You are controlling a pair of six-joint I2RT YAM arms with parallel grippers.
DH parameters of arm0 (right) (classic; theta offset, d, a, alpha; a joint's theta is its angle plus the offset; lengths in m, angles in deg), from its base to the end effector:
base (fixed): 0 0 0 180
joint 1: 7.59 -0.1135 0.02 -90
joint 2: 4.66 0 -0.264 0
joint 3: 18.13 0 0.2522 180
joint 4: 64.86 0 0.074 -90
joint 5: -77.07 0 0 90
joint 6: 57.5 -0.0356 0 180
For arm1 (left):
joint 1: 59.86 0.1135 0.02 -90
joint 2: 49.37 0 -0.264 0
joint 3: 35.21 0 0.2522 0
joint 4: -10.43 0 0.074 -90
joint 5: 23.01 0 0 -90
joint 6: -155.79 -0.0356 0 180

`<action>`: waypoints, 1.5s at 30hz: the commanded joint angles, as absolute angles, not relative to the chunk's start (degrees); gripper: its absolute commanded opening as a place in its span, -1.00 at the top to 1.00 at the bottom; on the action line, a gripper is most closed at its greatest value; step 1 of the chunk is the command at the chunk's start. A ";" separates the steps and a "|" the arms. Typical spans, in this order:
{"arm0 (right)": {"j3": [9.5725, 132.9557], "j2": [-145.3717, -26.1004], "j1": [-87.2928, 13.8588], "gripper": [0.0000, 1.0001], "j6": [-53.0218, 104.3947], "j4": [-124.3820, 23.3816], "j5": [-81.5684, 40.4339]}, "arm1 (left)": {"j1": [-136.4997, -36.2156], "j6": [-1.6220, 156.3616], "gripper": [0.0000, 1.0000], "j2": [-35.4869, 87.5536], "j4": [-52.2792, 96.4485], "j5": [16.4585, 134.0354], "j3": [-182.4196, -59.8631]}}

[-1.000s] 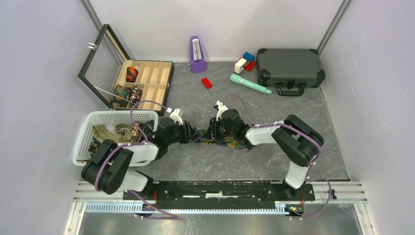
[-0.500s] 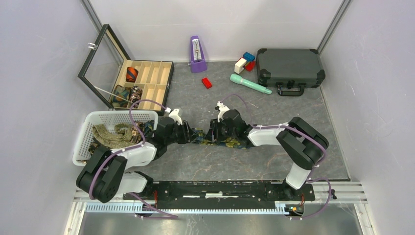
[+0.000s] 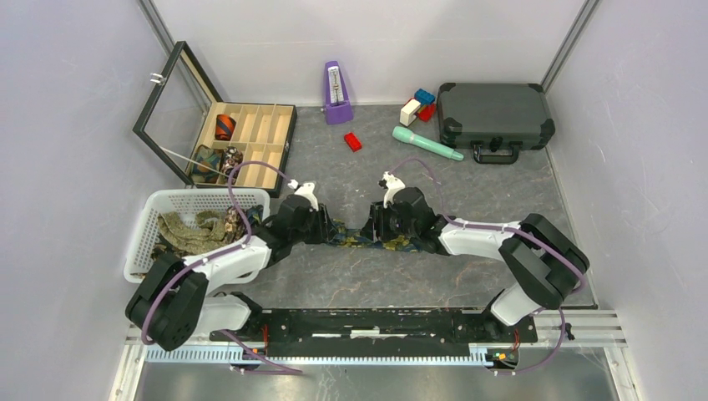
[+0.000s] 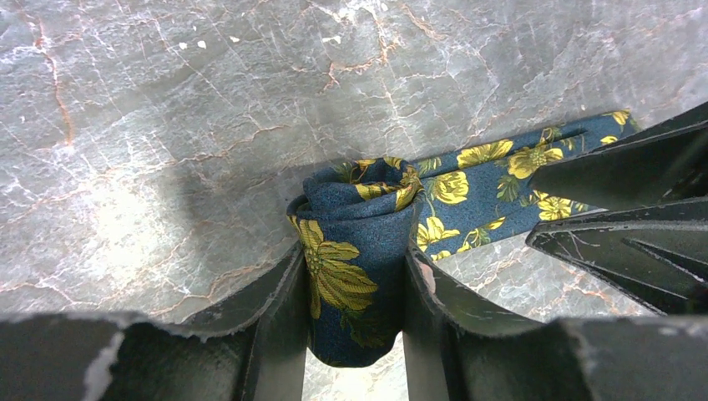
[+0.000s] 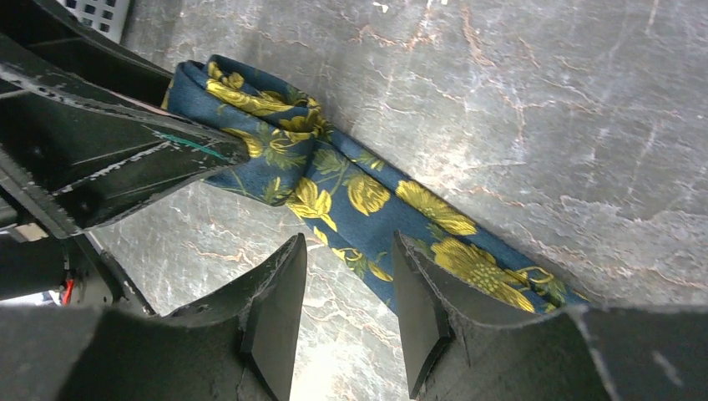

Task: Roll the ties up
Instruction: Roll the tie at the center of the board.

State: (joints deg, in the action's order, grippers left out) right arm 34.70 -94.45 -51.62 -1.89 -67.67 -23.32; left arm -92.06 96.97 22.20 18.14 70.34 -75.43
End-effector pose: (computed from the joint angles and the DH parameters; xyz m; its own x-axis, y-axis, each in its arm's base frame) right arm 0.2190 0.2206 0.1647 -0.7798 0.0189 -0.6257 -0.4247 0.7184 0.5510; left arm 0.1994 -0.1280 0.1637 -0.7515 -0.1376 -0.6453 0.2119 0.8759 -0.4335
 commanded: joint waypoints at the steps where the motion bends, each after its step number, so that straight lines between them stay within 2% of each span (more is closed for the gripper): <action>1: 33.51 -92.09 -50.94 0.02 -0.29 -67.16 -21.85 | -95.34 93.02 0.46 22.64 26.89 62.67 -79.55; 24: 26.78 -82.05 -44.58 0.03 2.62 -61.79 -17.88 | -107.58 94.50 0.47 33.92 51.88 35.95 -96.50; 45: 23.90 -77.74 -41.01 0.02 3.50 -60.02 -17.24 | -114.67 99.33 0.47 48.07 68.25 23.06 -108.23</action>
